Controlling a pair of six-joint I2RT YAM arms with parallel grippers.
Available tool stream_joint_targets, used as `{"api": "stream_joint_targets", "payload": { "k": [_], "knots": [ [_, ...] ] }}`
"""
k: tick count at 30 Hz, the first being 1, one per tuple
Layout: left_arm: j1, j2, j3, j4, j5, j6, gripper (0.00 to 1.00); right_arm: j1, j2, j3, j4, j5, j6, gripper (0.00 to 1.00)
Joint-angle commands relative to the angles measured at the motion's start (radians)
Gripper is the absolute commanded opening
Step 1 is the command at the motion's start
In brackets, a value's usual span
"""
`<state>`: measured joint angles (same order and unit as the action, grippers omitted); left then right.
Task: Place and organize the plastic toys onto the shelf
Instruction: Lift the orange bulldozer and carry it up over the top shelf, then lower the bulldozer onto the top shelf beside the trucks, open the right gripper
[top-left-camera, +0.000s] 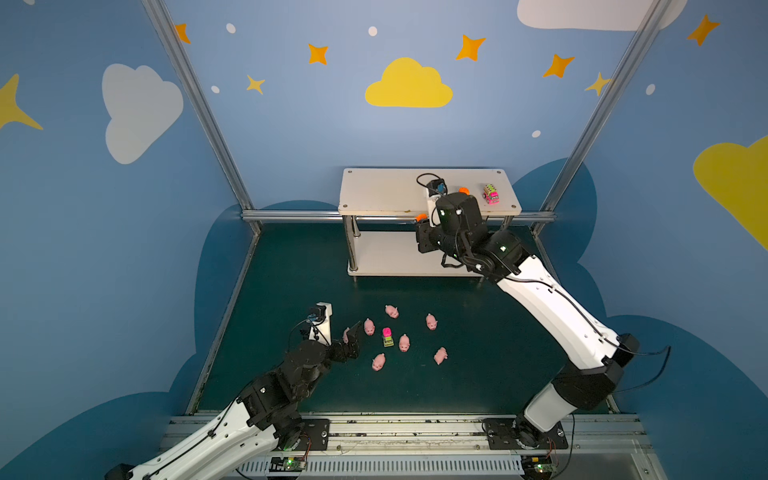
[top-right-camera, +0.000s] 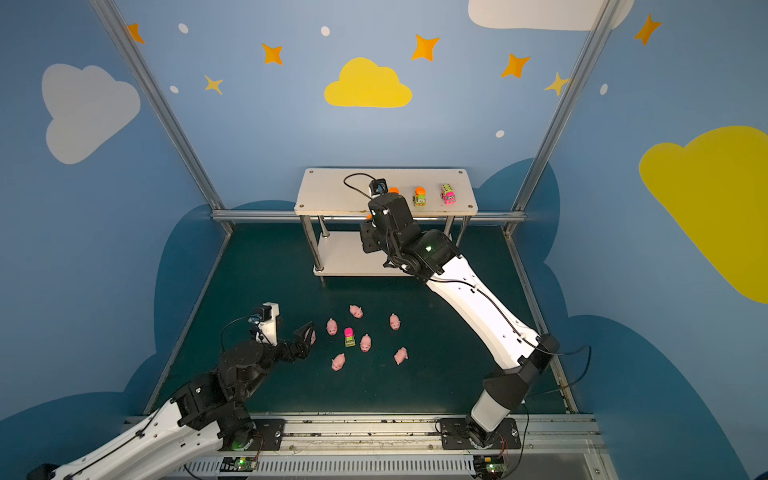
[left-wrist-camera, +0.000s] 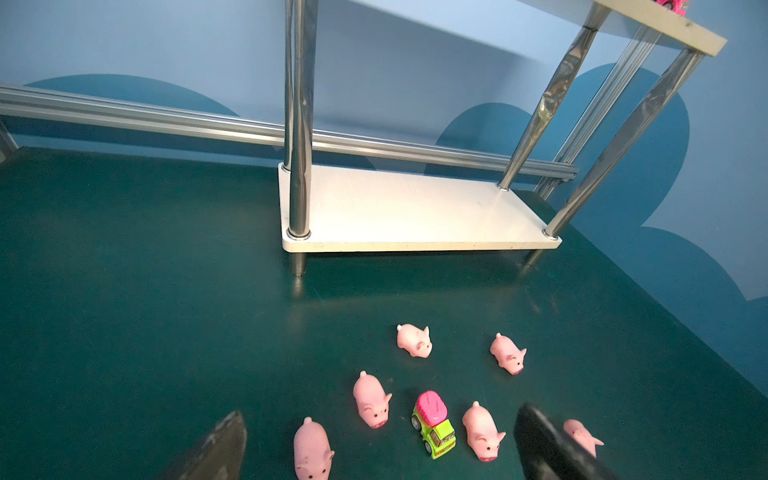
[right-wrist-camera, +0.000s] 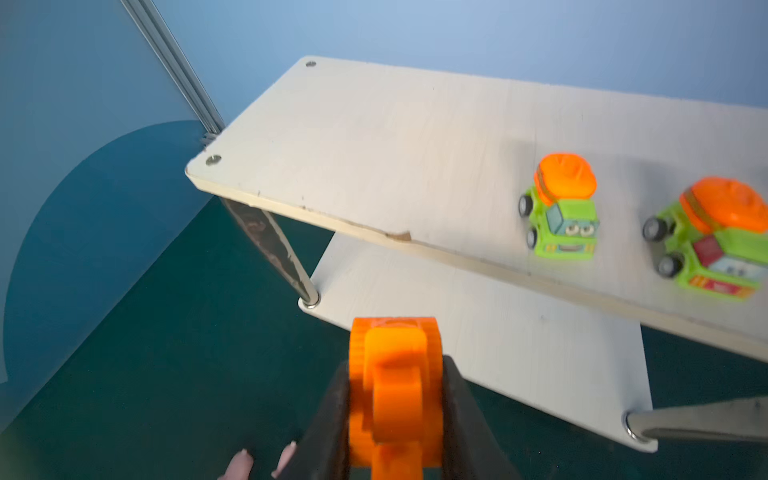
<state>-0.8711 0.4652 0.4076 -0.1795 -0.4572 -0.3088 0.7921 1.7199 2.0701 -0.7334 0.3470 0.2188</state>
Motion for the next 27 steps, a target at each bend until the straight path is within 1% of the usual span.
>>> {"api": "stream_joint_targets", "payload": {
  "k": [1, 7, 11, 15, 27],
  "knots": [
    [0.01, 0.006, 0.023, 0.033, -0.017, 0.026, 1.0, -0.026, 0.092, 0.144, -0.078, -0.012, -0.061, 0.29],
    [0.025, 0.023, 0.022, 0.057, -0.023, 0.038, 1.0, -0.082, 0.277, 0.397, -0.144, -0.061, -0.057, 0.29],
    [0.035, 0.037, 0.016, 0.06, -0.039, 0.053, 1.0, -0.093, 0.352, 0.499, -0.155, -0.069, -0.059, 0.29],
    [0.044, 0.042, 0.013, 0.064, -0.032, 0.056, 1.0, -0.106, 0.39, 0.537, -0.159, -0.077, -0.054, 0.29],
    [0.058, 0.038, 0.004, 0.074, -0.019, 0.06, 1.0, -0.13, 0.414, 0.542, -0.155, -0.094, -0.032, 0.31]
  ]
}}
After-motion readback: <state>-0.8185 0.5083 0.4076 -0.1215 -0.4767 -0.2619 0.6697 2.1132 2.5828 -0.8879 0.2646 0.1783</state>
